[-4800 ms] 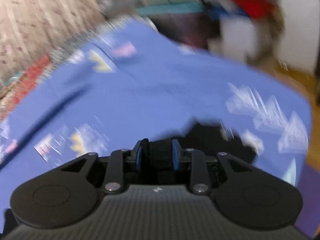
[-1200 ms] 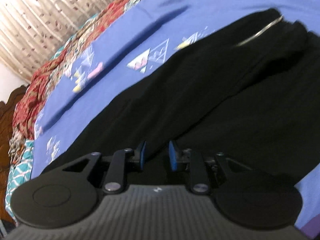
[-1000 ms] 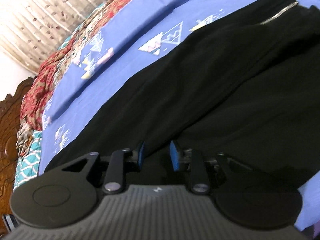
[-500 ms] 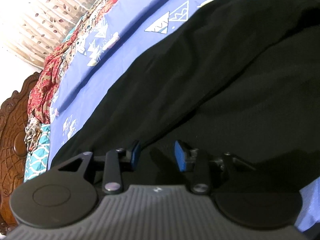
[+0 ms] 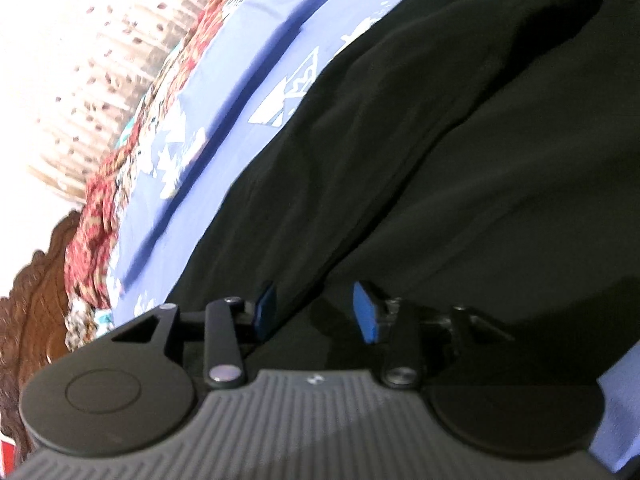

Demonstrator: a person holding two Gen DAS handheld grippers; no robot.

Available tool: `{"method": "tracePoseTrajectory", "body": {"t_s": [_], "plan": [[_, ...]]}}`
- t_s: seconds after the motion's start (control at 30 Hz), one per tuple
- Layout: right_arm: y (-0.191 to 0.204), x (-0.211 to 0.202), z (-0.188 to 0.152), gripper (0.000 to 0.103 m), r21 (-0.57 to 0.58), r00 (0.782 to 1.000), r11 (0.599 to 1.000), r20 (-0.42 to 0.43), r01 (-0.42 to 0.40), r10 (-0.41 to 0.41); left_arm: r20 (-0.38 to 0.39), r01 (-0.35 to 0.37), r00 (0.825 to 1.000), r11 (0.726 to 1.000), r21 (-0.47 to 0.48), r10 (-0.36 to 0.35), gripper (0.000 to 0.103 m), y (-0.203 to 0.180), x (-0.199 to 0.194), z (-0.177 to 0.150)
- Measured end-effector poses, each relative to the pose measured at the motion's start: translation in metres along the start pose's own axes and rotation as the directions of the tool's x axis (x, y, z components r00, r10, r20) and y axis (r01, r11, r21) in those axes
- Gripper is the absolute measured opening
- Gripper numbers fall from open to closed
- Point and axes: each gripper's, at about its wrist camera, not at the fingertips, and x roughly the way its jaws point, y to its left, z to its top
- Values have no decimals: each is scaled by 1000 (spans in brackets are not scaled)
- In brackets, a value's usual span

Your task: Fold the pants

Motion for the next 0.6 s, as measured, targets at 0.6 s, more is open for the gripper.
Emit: {"method": "tracePoseTrajectory", "body": {"t_s": [0.6], "plan": [[-84,-37,86,36,329,906,942,414,-60,-87,65,-103,993,993,54,99,6,-24,-29,9]]}}
